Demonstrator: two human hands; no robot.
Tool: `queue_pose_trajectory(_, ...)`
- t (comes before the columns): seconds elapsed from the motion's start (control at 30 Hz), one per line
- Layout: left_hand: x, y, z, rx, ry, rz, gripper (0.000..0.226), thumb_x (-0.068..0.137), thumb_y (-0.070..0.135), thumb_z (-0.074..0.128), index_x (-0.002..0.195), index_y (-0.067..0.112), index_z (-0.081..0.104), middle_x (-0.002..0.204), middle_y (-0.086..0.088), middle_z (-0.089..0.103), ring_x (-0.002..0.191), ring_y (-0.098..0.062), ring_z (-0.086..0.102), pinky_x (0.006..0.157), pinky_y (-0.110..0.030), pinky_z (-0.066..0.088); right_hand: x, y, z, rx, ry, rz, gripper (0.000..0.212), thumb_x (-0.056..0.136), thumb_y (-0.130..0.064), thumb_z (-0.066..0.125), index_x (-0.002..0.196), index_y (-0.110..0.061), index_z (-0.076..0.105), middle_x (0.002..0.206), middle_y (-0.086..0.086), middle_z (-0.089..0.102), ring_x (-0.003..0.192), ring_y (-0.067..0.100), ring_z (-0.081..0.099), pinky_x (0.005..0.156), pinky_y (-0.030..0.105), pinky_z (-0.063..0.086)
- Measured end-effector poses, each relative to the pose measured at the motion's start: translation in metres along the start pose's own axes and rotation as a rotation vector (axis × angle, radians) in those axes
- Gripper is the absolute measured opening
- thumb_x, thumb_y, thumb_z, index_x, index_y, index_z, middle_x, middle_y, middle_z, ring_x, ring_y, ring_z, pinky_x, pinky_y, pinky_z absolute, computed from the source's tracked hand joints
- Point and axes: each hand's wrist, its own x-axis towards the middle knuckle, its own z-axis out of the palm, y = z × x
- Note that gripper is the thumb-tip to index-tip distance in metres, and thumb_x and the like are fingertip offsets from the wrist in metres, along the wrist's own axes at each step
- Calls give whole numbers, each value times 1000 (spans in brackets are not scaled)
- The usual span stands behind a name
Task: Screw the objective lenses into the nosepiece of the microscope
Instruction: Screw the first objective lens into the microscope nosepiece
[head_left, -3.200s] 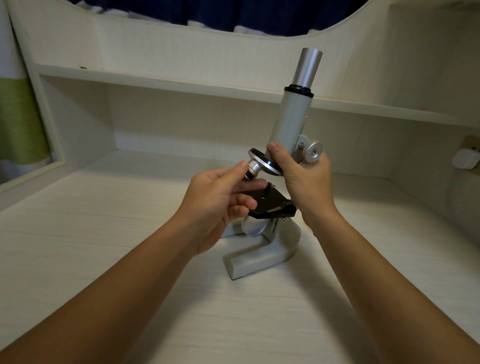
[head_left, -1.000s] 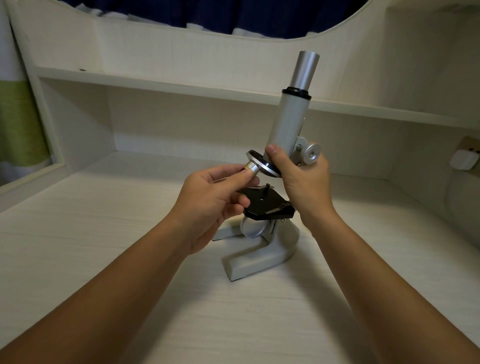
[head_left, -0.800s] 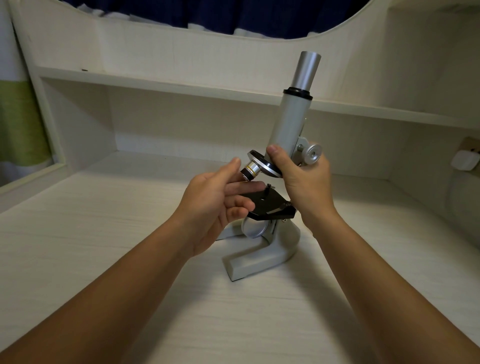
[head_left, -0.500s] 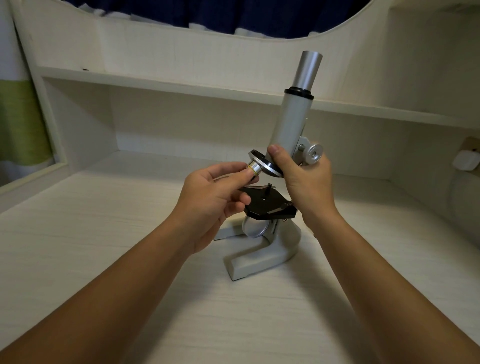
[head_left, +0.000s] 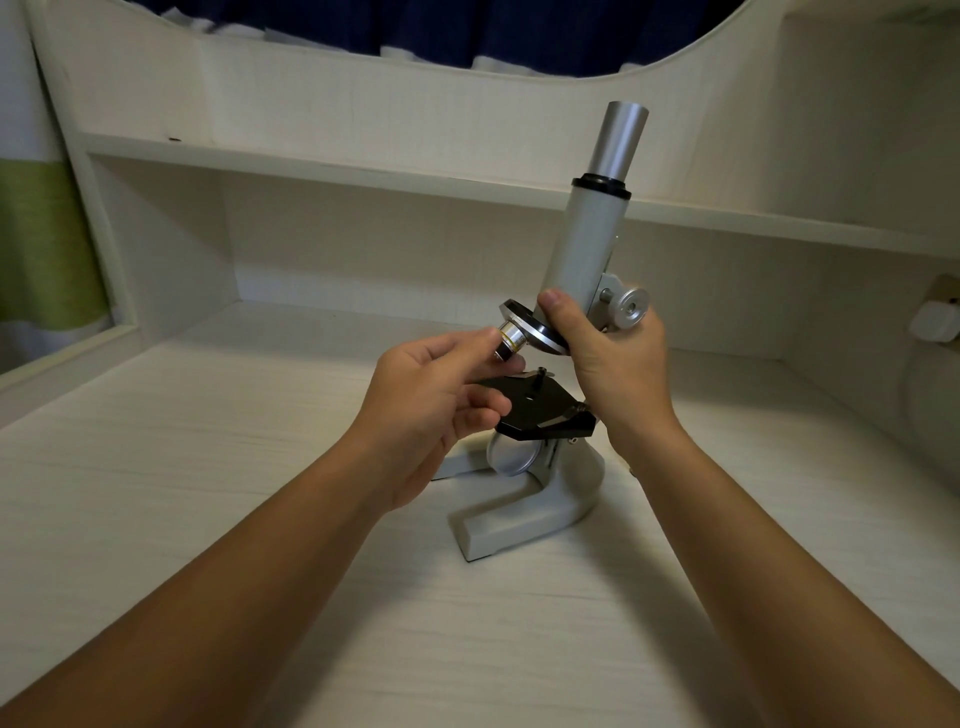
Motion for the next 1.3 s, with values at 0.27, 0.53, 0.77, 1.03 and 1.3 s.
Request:
queue_pose_trajectory(0.27, 1, -1, 0, 43, -1, 49, 21, 94, 17, 63, 101, 0, 71, 86, -15, 79, 46, -9, 60, 44, -17, 49, 1, 1, -1, 6, -15, -6, 81, 62, -67, 78, 113, -4, 69, 105, 13, 78, 97, 29, 76, 87, 39, 61)
queue_pose_trajectory(0.53, -1, 0, 2, 26, -42, -25, 33, 98, 28, 56, 105, -1, 68, 91, -17, 79, 42, -11, 60, 40, -18, 49, 0, 0, 0, 0, -6, 2, 82, 61, -68, 78, 113, -5, 69, 106, 13, 78, 98, 30, 76, 89, 43, 61)
queue_pose_trajectory(0.77, 0, -1, 8, 36, -41, -1, 27, 98, 22, 58, 97, -2, 69, 79, -11, 78, 45, -7, 59, 44, -15, 49, -1, -2, -1, -12, -13, 7, 82, 61, -68, 78, 111, -3, 69, 105, 16, 78, 98, 34, 75, 91, 50, 61)
queue_pose_trajectory(1.03, -1, -3, 10, 97, -6, 123, 20, 97, 15, 59, 87, 2, 72, 64, -4, 72, 54, -11, 68, 49, -16, 52, 0, 1, -2, -18, -6, 7, 78, 62, -69, 79, 109, -7, 68, 103, 14, 77, 96, 32, 75, 84, 42, 62)
queue_pose_trajectory(1.3, 7, -7, 3, 577, 127, 498, 30, 84, 27, 75, 111, 17, 65, 96, 8, 72, 86, -5, 72, 63, -15, 55, 3, 1, -1, -23, -18, 30, 81, 59, -71, 78, 113, -11, 70, 103, 6, 79, 96, 22, 76, 85, 35, 62)
